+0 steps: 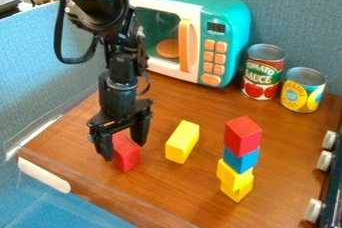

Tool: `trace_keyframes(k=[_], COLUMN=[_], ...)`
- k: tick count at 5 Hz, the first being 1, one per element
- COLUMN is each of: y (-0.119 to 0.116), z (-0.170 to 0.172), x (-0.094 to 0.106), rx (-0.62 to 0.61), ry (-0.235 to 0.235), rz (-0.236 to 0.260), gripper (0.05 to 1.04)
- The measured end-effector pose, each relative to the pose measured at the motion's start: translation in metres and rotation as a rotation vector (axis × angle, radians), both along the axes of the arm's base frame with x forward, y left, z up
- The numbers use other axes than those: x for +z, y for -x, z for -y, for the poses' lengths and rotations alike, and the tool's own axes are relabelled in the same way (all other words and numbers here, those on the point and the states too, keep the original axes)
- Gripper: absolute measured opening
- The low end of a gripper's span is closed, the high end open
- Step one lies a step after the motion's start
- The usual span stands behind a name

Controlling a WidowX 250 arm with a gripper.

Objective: Put the red rectangular cuboid on top of the yellow cuboid

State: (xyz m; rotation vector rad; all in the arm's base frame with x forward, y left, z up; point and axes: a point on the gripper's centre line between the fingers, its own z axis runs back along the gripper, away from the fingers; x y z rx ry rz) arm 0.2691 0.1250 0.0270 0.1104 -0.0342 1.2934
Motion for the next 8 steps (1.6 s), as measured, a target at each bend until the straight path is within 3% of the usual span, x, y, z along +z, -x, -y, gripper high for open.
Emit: trace_keyframes(k=[1,2,3,4,5,6,7,8], y=[-0.001,0.000,0.000,-0.011,-0.032,-0.052,-0.065,-0.064], z=[-0.001,-0.002,-0.003,0.008,0.032,0.046,0.053,0.049], x=[-0.002,-0.010,-0.003,0.031,0.080,0.108,0.092,0.082], rx=[0.012,-0.027,-0.065,-0.253,-0.510,-0.743,-0.928,-0.990], ry=[0.017,0.032,0.020,0.000,-0.047,-0.058,0.008,0.054], rz=[0.013,-0.002,0.012,0.095,0.198,0.244,0.212,0.160], gripper=[0.948,0.664,0.590,0.590,0.590,0.590,0.590,0.590])
